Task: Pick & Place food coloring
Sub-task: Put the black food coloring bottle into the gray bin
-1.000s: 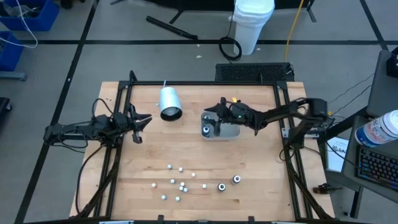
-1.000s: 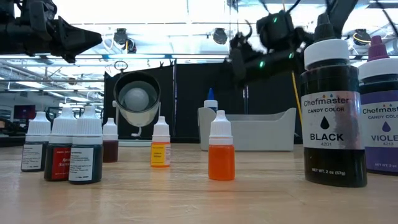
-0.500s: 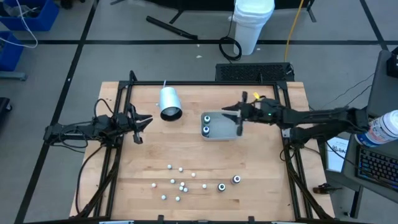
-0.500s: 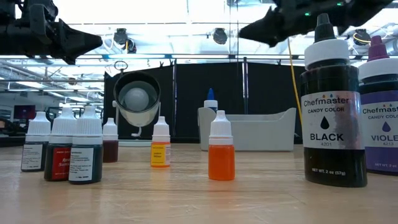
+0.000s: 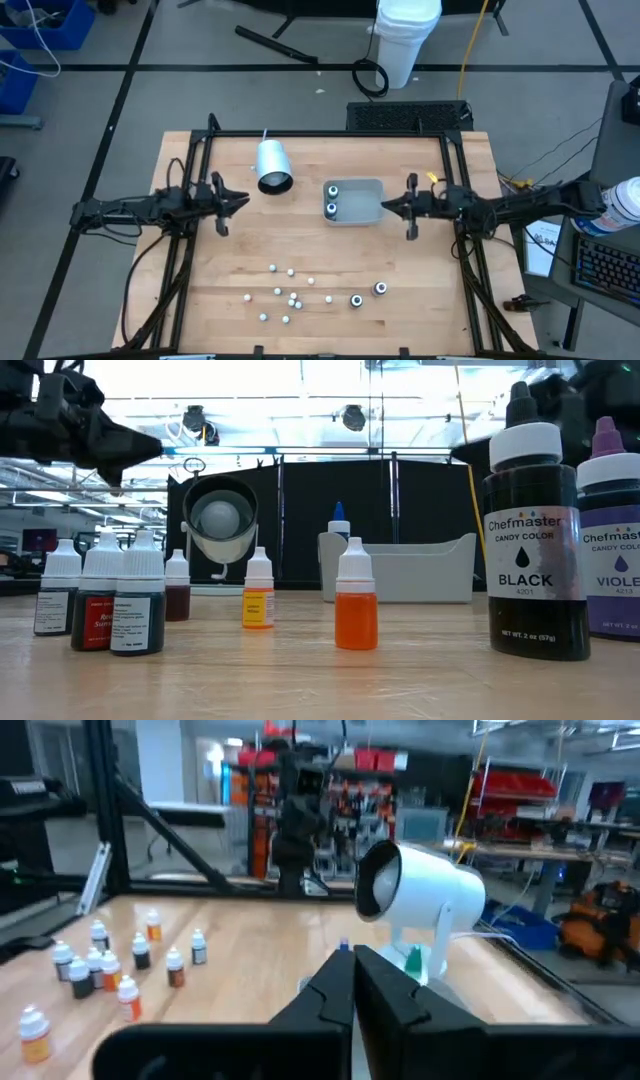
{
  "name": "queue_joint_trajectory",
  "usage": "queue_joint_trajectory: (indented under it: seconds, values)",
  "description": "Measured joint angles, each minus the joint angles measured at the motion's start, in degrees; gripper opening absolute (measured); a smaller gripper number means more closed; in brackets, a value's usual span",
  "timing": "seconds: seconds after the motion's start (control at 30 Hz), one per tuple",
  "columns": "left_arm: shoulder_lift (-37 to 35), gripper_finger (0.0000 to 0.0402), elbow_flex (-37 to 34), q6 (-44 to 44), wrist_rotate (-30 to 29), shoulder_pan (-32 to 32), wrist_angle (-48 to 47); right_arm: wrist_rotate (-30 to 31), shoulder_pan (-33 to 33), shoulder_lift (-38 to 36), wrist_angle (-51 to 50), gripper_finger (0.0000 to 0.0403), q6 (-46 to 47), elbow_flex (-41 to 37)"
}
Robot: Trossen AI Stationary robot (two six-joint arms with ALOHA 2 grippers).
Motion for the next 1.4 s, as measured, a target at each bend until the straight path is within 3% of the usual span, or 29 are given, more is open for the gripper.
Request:
queue_joint_trajectory:
  seconds: [0.07,0.3,0.43,0.67,0.9,1.1,1.27,1.4]
  values:
    - [0.2,0.0072,-0.7,-1.9,0.7,-0.1,0.5,0.4,-0.2,-0.2,5.1,0.0003,0.5,-3.0]
    - [7.2,0.0072,-1.6,-4.8,-5.3,-2.5,3.5,2.8,-1.4,-1.7,1.3,0.0001,0.7,-2.5]
    - [14.7,0.0072,-1.6,-4.6,-2.0,-3.8,12.1,2.6,-1.4,-2.1,-3.8,0.0001,1.3,-2.5]
    - [31.9,0.0072,1.0,-6.5,4.8,-9.0,25.4,1.9,-1.4,-2.5,-1.7,0.0001,-0.3,-2.5]
    - [53.0,0.0072,17.3,0.1,5.2,-18.2,26.0,1.2,-1.4,-2.5,-1.7,0.0001,-0.3,-2.6]
    - [68.9,0.0072,33.3,3.3,1.1,-22.9,25.8,1.3,-1.4,-2.5,-1.2,0.0001,1.5,-2.6]
    - [81.3,0.0074,44.7,5.8,-0.3,-26.0,21.7,-0.1,-1.4,-2.5,-0.1,0.0001,2.5,-2.7]
    - [89.5,0.0106,55.1,2.6,-0.4,-27.0,14.7,-2.2,-1.4,-2.5,0.1,0.0001,2.5,-2.7]
